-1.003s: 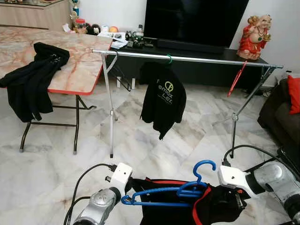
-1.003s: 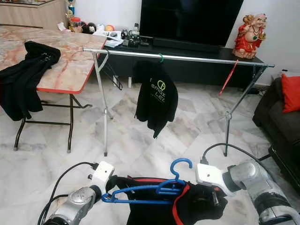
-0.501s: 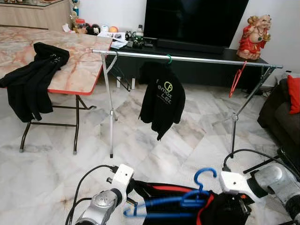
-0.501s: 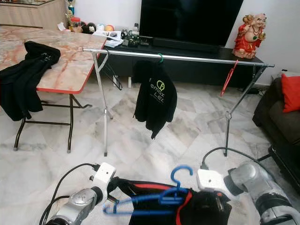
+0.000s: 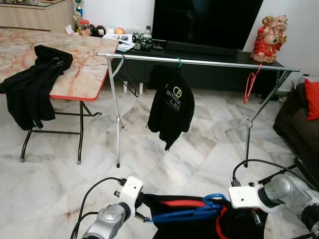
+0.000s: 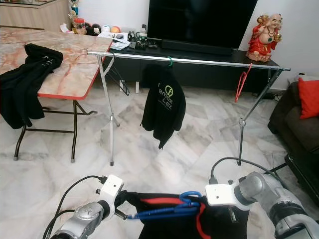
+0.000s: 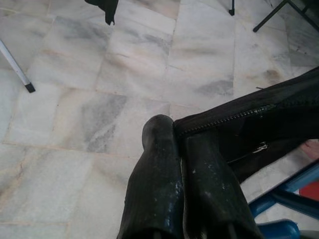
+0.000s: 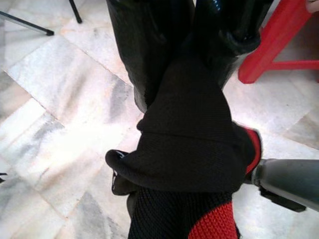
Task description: Hang hanger
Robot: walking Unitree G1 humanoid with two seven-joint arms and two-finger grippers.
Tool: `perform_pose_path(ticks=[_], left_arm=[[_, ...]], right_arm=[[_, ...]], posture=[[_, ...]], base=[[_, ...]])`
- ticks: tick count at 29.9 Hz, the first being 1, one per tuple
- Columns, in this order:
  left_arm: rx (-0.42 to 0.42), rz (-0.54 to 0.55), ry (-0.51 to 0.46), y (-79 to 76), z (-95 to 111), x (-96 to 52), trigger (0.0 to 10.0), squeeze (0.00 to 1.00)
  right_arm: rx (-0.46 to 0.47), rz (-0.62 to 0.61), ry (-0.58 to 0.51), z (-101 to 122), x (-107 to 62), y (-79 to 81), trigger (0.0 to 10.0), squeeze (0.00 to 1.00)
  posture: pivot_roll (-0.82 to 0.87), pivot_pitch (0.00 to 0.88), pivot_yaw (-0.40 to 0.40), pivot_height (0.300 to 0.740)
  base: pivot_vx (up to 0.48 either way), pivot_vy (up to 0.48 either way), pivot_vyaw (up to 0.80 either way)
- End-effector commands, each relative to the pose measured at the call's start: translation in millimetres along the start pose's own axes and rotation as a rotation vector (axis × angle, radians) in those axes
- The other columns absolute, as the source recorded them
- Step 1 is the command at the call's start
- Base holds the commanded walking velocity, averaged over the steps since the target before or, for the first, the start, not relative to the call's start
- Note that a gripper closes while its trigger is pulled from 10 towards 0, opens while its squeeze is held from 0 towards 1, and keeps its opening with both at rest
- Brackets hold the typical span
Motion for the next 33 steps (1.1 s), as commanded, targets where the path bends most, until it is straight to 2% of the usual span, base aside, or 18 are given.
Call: perform_pose_path(ticks=[1,4,8,11,14,17,22,25,33], left_arm=[[-0.024,0.219,0.086,58.6,-24,-23.2,0.0,0.0],[-0.034,0.222,0.101,57.4,-28,-22.9,0.0,0.0],[-0.008,0.256,0.134,64.9,-33,-26.5,0.0,0.0],[-0.006,0.281,0.157,70.3,-38,-29.8,0.0,0.0],[-0.019,0.311,0.182,75.7,-45,-34.0,0.0,0.0],[0.008,0.336,0.213,80.1,-51,-37.9,0.0,0.0],[0.004,0.394,0.234,89.6,-57,-44.0,0.0,0.0],[0.016,0.425,0.25,95.7,-60,-48.3,0.0,0.0],[0.028,0.429,0.253,100.7,-60,-52.0,0.0,0.0]], right_arm=[[0.143,0.018,0.248,-69,-42.3,23.3,0.0,0.0],[0.178,-0.099,0.216,-66,-45.0,8.7,0.0,0.0],[0.186,-0.081,0.15,-59,-46.1,9.0,0.0,0.0],[0.176,-0.082,0.16,-60,-48.4,7.9,0.0,0.0],[0.15,-0.082,0.2,-64,-51.8,7.1,0.0,0.0],[0.141,-0.07,0.212,-65,-53.2,6.7,0.0,0.0],[0.104,-0.07,0.344,-79,-61.0,6.5,0.0,0.0],[0.097,-0.077,0.385,-83,-63.4,5.8,0.0,0.0],[0.085,-0.188,0.485,-90,-67.3,-6.9,0.0,0.0]], posture=[[0.12,0.02,-0.109,0.74],[0.12,0.02,-0.109,0.74],[0.11,0.022,-0.104,0.74],[0.11,0.022,-0.103,0.74],[0.11,0.022,-0.103,0.74],[0.11,0.022,-0.103,0.74],[0.11,0.022,-0.106,0.74],[0.11,0.023,-0.107,0.74],[0.11,0.025,-0.109,0.74]], base=[[0.0,0.0,0.0],[0.0,0.0,0.0],[0.0,0.0,0.0],[0.0,0.0,0.0],[0.0,0.0,0.0],[0.0,0.0,0.0],[0.0,0.0,0.0],[0.0,0.0,0.0],[0.0,0.0,0.0]])
Point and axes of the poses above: a point about 5 cm out from each wrist's last joint towards the gripper, its own x axis pointing out of the wrist towards the gripper, its own z axis along the axis of the wrist's last joint, y = z × x, the point moved 4 cm from there along x, pointing out of the wrist towards the gripper, and after that the axes turned 9 degrees about -x, right-handed, at the moved point
